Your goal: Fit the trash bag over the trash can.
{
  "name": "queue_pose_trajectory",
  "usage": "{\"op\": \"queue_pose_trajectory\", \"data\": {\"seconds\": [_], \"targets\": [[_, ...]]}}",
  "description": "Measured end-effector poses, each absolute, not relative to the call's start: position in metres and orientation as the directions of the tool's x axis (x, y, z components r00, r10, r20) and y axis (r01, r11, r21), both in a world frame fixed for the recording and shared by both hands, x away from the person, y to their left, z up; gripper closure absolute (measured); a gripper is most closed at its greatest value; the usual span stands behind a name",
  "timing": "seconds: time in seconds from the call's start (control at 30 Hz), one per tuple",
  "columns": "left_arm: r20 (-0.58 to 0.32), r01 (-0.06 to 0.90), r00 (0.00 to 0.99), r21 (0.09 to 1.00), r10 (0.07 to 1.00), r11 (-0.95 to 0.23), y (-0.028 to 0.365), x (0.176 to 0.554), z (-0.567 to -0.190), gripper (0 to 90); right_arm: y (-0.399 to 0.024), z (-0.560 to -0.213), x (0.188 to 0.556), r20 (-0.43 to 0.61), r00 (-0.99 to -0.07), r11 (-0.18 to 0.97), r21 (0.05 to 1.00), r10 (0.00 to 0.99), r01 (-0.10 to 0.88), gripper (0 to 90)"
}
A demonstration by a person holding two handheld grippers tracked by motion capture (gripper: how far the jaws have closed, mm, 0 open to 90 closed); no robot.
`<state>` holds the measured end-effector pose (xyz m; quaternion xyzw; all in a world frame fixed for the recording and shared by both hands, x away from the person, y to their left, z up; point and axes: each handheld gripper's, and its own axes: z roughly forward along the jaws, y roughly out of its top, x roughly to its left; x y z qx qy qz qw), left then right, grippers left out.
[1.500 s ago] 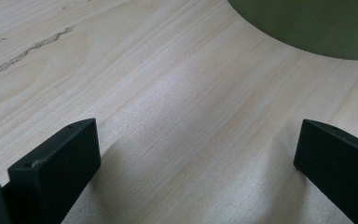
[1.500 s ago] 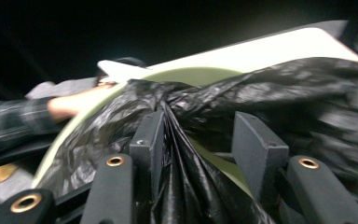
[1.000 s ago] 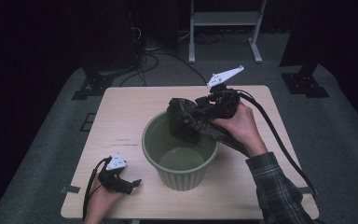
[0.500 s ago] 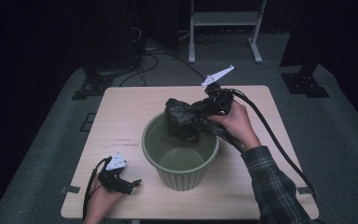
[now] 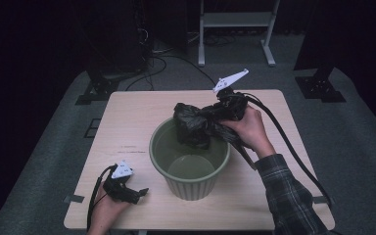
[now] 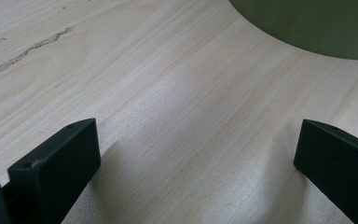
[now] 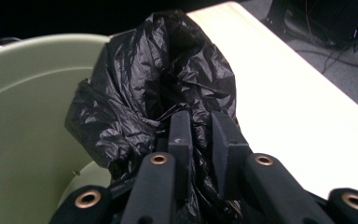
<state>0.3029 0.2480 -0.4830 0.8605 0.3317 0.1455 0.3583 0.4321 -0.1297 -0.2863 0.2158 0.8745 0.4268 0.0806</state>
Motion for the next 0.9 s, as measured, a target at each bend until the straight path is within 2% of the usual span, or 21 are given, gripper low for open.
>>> {"op": "queue_pose_trajectory", "data": {"seconds": [0.13, 0.27, 0.67, 0.9], "targets": [[0.013, 0.467, 0.737, 0.713, 0.675, -0.523, 0.248, 0.303, -0.483, 0.0, -0.132, -0.281, 0.427, 0.056, -0.906, 0.526, 0.799, 0.419, 0.293, 84.7], [0.013, 0.467, 0.737, 0.713, 0.675, -0.523, 0.248, 0.303, -0.483, 0.0, -0.131, -0.279, 0.421, 0.092, -0.927, 0.535, 0.794, 0.365, 0.29, 86.4], [0.006, 0.457, 0.756, 0.712, 0.655, -0.534, 0.247, 0.302, -0.482, 0.0, -0.113, -0.286, 0.403, 0.183, -0.964, 0.655, 0.707, 0.195, 0.267, 87.7], [-0.016, 0.423, 0.782, 0.749, 0.623, -0.511, 0.251, 0.297, -0.452, 0.0, -0.111, -0.285, 0.394, 0.237, -0.966, 0.681, 0.691, 0.105, 0.243, 87.6]]}}
